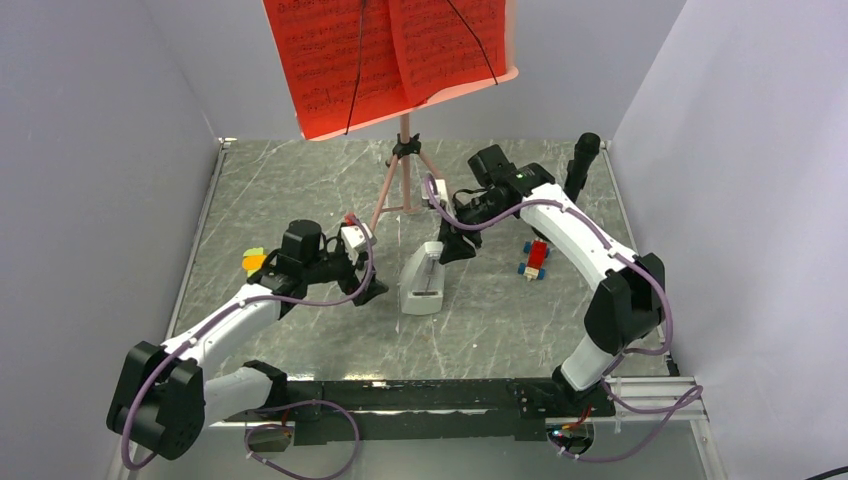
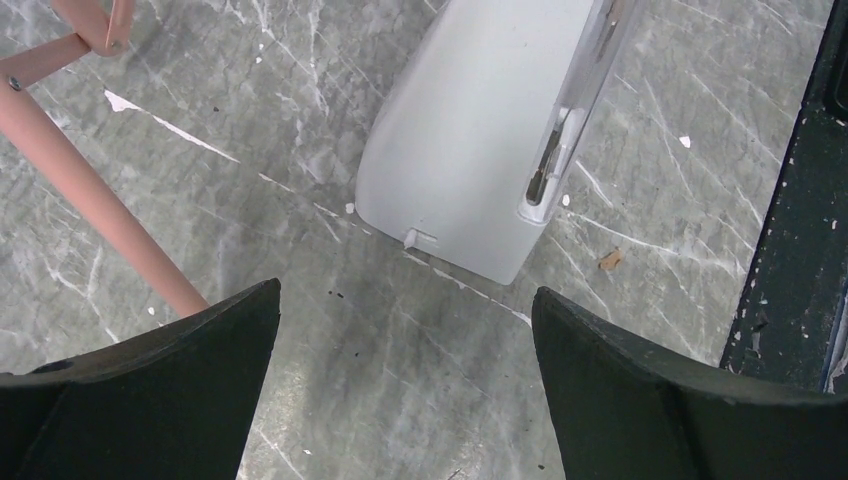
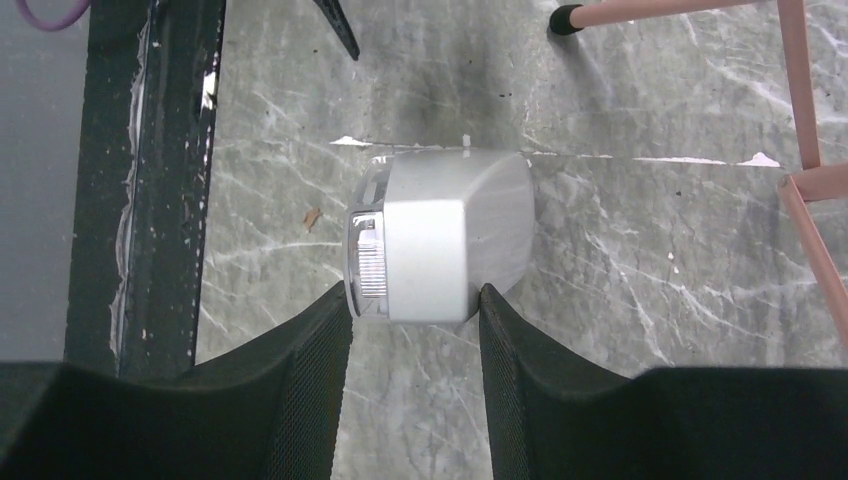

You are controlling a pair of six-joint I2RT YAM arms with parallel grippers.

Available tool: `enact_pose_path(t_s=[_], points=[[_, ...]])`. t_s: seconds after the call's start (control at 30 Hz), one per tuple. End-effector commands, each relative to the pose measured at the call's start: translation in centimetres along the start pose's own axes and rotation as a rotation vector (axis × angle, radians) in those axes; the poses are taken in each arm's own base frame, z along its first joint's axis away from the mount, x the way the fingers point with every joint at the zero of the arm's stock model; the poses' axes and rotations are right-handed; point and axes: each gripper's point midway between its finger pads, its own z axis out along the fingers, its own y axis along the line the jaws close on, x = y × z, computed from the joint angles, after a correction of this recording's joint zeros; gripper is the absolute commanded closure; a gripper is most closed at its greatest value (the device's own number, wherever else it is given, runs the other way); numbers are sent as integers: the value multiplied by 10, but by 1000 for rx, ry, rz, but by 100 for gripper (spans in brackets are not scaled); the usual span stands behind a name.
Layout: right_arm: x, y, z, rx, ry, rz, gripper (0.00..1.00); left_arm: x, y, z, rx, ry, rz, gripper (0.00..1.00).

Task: Pack up the instrument practice props

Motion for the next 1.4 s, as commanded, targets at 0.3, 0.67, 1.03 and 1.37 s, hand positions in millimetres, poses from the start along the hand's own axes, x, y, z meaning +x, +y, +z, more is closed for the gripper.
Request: enact_pose_path(t_s=[0.3, 0.67, 1.03, 1.37], points=[[-31, 10, 35, 17, 56, 90, 44, -2, -1, -15, -9, 84, 33, 1], [-40, 6, 54, 22, 114, 69, 33, 2, 1, -20, -15, 75, 38, 1], [-15, 11, 48, 19, 203, 86, 50, 2, -4, -15, 34, 67, 48, 1], [14, 3, 0, 79, 131, 161, 100, -5, -35, -8, 228, 14, 200, 1]])
